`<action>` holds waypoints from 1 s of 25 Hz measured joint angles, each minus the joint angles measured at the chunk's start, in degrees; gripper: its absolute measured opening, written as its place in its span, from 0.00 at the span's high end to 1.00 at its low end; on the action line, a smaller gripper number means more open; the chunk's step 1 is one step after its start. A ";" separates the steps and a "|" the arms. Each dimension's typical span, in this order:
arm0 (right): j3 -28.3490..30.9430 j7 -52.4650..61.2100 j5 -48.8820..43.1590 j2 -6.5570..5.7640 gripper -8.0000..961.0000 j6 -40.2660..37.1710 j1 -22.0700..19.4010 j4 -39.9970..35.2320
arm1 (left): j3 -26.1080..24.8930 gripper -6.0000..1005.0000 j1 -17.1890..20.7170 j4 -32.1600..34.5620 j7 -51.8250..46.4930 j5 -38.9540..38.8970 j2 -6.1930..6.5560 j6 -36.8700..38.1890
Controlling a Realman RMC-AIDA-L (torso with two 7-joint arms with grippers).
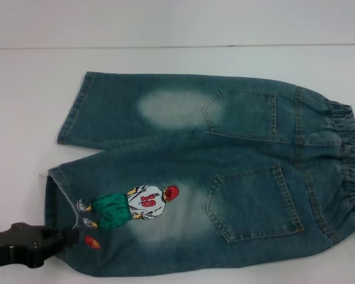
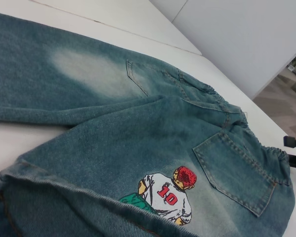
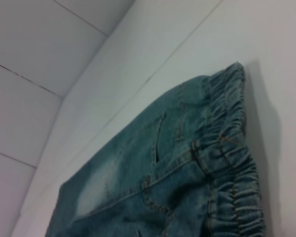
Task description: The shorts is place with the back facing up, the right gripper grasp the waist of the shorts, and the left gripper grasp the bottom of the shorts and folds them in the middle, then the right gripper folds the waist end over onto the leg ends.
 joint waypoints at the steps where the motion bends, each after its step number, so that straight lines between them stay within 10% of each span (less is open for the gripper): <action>1: 0.00 -0.27 -0.44 0.00 0.17 0.23 0.18 -0.04 | 0.00 0.95 -0.04 0.00 0.00 0.01 0.00 0.00; 25: 0.70 -4.04 -1.77 -0.44 0.95 -2.93 0.24 -1.65 | -1.06 0.95 -0.37 -0.08 -0.30 -1.12 0.00 2.24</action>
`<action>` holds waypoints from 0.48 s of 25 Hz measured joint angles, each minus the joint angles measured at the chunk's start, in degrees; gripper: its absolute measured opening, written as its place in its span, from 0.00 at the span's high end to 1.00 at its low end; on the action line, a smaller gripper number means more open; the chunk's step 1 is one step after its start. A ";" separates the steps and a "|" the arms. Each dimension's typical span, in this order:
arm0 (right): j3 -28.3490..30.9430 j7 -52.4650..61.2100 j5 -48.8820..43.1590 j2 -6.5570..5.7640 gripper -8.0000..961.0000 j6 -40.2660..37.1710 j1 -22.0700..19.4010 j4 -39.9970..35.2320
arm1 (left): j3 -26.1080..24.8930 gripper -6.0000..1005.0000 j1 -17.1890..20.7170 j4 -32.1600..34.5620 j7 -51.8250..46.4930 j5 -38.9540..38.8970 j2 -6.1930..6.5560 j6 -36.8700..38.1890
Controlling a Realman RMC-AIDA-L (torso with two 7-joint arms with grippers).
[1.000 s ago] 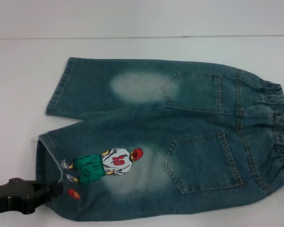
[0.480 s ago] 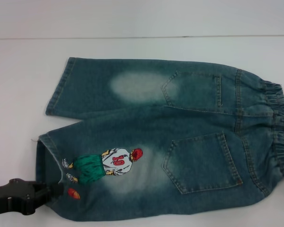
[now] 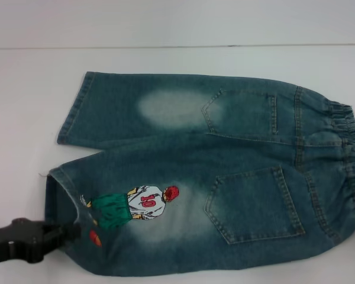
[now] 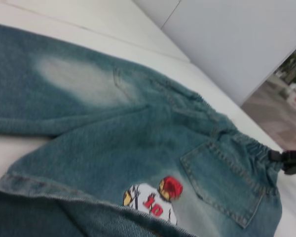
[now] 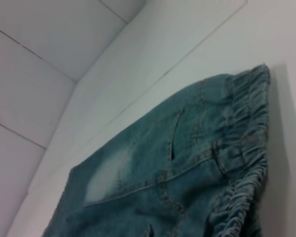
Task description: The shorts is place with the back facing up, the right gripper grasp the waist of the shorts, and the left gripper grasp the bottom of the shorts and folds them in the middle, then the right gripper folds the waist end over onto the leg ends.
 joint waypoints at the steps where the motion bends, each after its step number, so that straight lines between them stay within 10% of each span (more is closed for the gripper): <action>1: 0.62 0.02 0.11 -0.26 0.95 -0.71 -0.11 0.02 | -0.71 0.95 -0.05 0.00 -0.36 -0.39 0.03 0.34; 12: 7.23 -0.05 4.85 1.22 0.95 -6.01 2.75 0.86 | -10.13 0.95 -4.46 -6.36 -4.41 -6.78 1.43 -2.45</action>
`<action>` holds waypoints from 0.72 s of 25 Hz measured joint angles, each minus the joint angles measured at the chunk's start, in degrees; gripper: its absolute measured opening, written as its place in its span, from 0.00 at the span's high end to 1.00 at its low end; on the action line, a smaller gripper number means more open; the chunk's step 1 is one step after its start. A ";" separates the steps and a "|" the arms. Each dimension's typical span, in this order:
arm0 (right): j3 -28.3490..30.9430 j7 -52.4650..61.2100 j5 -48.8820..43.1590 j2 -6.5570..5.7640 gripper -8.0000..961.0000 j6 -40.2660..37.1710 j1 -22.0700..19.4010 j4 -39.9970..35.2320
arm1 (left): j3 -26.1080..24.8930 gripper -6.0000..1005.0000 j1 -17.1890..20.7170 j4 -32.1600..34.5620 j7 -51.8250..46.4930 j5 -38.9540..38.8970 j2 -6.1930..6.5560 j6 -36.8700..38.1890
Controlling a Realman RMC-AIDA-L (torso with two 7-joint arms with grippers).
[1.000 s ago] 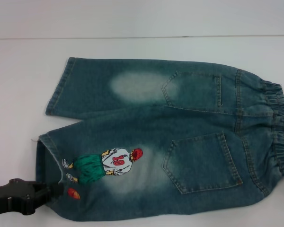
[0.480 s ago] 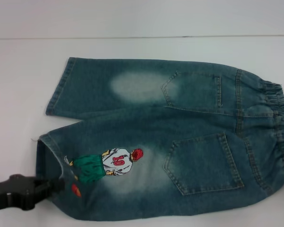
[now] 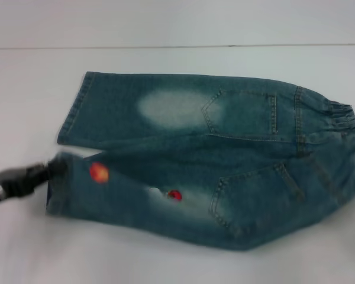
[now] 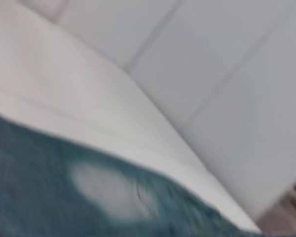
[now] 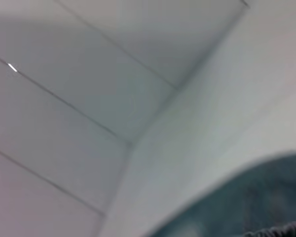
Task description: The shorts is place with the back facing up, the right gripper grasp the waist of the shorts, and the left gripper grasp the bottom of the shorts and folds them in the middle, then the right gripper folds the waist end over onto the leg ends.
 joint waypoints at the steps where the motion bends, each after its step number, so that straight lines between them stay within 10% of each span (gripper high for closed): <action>1: 0.07 0.12 1.59 0.23 0.95 -0.29 0.49 0.20 | -0.83 0.95 -0.83 -0.82 0.01 -0.81 0.08 -1.00; 18: 0.16 -3.80 31.33 4.50 0.95 16.47 9.23 10.60 | -0.41 0.95 -14.86 -11.85 0.45 -9.61 0.84 -29.57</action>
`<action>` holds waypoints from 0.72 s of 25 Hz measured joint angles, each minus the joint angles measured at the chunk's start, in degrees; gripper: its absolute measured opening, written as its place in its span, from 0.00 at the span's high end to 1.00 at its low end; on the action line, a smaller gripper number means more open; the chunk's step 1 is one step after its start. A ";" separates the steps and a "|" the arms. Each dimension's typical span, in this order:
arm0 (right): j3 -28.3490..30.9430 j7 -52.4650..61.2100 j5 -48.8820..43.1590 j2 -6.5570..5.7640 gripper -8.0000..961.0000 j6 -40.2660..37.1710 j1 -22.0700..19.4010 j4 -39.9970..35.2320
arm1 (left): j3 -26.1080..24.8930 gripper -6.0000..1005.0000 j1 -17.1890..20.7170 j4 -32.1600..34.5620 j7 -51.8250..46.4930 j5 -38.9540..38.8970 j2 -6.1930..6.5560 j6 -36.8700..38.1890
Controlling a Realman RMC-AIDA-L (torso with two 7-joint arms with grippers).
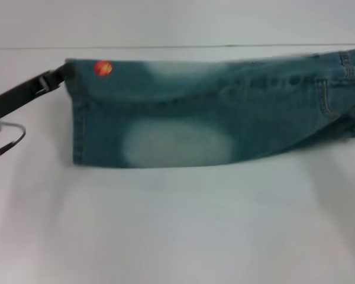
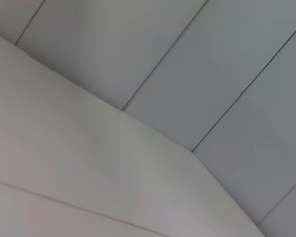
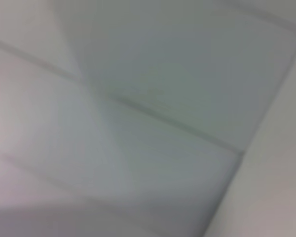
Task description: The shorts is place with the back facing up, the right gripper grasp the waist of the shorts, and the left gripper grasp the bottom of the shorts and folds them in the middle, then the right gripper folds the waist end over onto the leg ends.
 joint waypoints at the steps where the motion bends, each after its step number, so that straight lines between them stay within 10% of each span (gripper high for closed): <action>1: 0.00 -0.95 1.07 0.01 0.95 1.59 0.36 0.51 | 0.21 0.95 -0.80 -0.26 0.16 -0.03 -0.13 -1.35; 18: -0.64 -18.60 11.51 0.11 0.95 19.20 8.79 6.70 | 6.57 0.96 -10.45 -7.27 9.06 -2.06 -2.26 -23.95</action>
